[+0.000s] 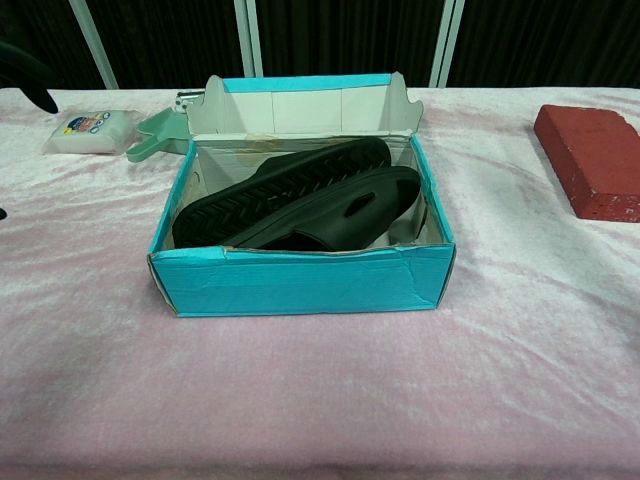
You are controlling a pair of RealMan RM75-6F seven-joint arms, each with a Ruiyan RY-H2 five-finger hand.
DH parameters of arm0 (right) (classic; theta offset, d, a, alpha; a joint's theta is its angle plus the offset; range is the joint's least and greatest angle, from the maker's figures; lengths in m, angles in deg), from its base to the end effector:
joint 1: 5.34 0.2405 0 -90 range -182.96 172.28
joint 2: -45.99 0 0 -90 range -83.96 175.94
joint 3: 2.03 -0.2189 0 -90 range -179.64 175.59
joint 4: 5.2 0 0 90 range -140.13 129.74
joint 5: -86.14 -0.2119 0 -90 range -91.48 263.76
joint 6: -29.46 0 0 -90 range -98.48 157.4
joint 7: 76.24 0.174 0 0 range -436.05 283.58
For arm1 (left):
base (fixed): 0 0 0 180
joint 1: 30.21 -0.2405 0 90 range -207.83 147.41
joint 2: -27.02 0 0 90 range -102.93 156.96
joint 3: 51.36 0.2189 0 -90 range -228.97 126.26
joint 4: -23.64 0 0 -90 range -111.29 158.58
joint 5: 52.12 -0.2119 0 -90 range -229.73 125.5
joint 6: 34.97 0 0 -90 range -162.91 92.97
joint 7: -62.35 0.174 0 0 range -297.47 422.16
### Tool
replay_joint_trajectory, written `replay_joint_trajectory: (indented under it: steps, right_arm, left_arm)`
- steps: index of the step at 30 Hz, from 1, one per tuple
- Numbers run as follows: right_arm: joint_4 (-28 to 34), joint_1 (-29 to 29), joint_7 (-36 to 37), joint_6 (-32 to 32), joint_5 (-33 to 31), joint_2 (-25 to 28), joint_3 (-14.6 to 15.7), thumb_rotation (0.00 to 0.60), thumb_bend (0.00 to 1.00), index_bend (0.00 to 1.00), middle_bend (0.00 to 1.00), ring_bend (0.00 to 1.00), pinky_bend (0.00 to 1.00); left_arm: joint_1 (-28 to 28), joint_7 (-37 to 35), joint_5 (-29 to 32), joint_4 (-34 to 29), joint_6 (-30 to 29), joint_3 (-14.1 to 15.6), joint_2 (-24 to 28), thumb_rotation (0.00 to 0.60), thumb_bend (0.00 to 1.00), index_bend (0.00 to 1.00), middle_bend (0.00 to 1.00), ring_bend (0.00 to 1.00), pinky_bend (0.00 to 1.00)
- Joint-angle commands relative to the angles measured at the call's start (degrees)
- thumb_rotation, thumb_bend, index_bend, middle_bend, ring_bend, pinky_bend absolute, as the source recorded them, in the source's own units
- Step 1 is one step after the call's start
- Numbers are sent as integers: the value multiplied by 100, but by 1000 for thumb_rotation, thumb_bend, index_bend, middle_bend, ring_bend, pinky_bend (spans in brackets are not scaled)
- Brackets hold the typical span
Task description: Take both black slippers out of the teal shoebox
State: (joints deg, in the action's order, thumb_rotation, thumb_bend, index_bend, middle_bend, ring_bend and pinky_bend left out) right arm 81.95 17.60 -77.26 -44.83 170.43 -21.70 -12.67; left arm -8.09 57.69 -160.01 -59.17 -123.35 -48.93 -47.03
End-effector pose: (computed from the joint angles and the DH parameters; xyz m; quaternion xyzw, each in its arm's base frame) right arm -0.2071 -0.3172 0.1288 0.6531 -0.3029 0.4478 0.5303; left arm -0.1714 0.2380 0.0737 -0.7330 -0.2354 -0.5246 0.3635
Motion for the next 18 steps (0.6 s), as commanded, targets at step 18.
replay_joint_trajectory:
  steps: [18]
  right_arm:
    - [35, -431, 170, -586, 7, 149, 150, 600, 154, 0, 51, 0, 145]
  left_arm:
    - [500, 56, 1002, -802, 1083, -524, 41, 600, 67, 211, 289, 207, 174]
